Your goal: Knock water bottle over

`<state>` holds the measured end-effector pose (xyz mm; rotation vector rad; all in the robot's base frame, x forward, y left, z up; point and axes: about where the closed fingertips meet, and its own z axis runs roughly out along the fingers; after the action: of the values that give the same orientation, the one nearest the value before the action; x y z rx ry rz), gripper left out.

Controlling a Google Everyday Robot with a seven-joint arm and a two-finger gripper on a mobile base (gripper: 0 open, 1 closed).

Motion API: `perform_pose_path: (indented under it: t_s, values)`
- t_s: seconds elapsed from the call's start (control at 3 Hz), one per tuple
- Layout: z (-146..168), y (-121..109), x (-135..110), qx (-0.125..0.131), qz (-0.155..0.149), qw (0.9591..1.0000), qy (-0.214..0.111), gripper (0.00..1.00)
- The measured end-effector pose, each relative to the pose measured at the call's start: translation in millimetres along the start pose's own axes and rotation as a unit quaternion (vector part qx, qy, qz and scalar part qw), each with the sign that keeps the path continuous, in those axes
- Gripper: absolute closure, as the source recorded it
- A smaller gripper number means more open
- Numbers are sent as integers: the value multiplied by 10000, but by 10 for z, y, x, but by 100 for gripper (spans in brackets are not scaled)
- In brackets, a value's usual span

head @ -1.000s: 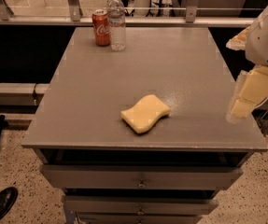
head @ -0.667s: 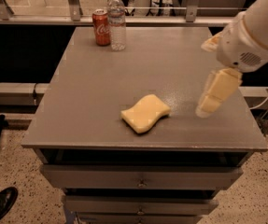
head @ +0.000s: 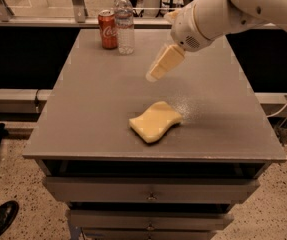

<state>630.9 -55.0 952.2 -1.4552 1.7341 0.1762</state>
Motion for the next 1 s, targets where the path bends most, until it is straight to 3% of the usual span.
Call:
perform_pose_path:
  t_s: [0.33, 0.67, 1.0]
  values:
    - [0, 0, 0, -1, 0, 10000, 0, 0]
    - [7, -28, 6, 155, 140, 9997, -107, 0]
    - [290, -224, -48, 496, 519, 9957, -589, 0]
